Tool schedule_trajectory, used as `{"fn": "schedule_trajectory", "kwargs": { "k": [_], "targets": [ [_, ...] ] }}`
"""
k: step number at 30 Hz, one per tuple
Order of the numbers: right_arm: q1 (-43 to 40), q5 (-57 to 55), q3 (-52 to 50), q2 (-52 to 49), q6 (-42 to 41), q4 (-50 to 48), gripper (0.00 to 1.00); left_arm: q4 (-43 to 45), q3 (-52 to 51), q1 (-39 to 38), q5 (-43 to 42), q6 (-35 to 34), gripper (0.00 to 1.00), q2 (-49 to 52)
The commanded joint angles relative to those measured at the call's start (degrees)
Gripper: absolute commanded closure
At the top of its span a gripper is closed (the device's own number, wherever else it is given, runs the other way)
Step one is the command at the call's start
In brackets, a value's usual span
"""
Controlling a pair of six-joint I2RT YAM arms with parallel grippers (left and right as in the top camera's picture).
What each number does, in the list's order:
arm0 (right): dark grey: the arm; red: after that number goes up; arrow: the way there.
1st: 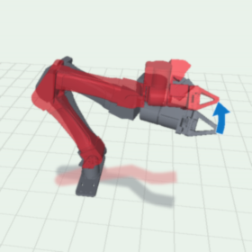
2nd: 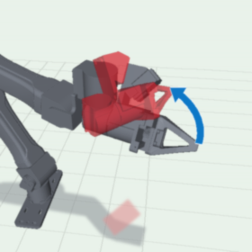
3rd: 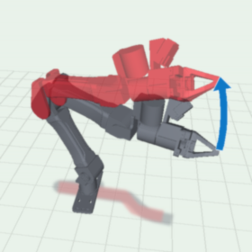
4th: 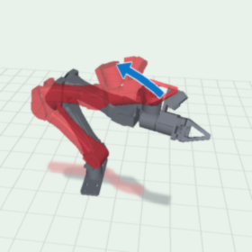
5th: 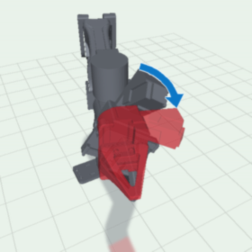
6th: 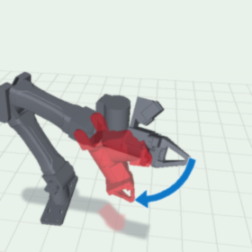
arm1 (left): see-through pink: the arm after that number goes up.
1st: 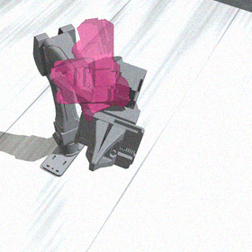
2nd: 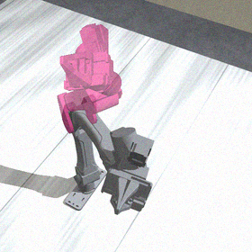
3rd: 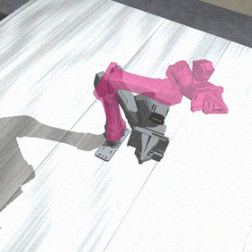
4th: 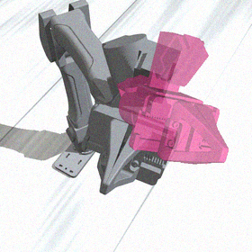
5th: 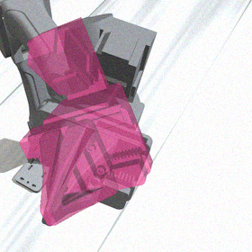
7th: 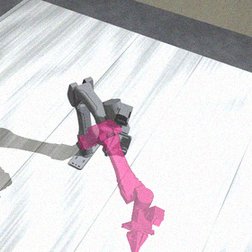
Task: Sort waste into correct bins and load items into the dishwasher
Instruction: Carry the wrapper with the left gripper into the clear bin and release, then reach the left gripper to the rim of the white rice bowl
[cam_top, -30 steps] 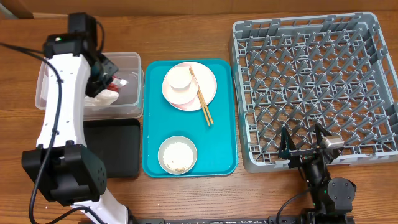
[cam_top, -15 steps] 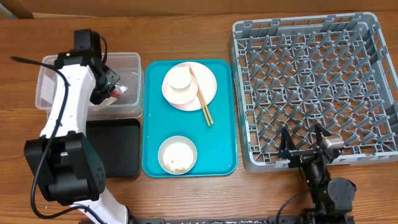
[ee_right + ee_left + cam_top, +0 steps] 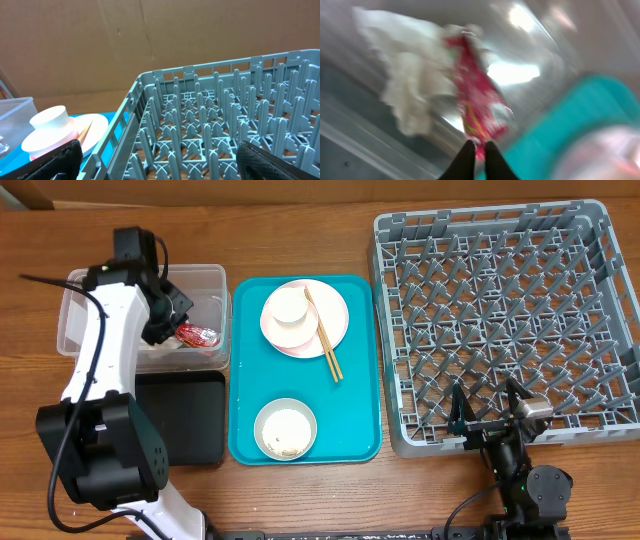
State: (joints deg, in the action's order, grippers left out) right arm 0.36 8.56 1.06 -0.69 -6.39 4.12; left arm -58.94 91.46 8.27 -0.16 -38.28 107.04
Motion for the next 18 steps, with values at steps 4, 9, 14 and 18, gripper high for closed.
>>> {"fn": "schedule_trajectory", "kwargs": {
  "k": [4,9,14,18],
  "targets": [
    [-0.11,-0.15,-0.61,0.52,-0.04,-0.28,0.0,-8.28,10.34,-3.34,-15.52,10.25,0.92,-3.82],
    [-0.11,-0.15,-0.61,0.52,-0.07,-0.28,0.0,-13.14,10.49,-10.69,-16.41,15.34,0.96,-7.02],
    [-0.11,-0.17,-0.61,0.52,-0.04,-0.28,0.0,-19.39,8.85,-19.52,-16.41,18.38,0.96,-6.91],
    [-0.11,-0.15,-0.61,0.52,-0.07,-0.28,0.01,-20.79,5.6,-27.85,-15.65,18.38,0.96,-6.91]
  ]
}}
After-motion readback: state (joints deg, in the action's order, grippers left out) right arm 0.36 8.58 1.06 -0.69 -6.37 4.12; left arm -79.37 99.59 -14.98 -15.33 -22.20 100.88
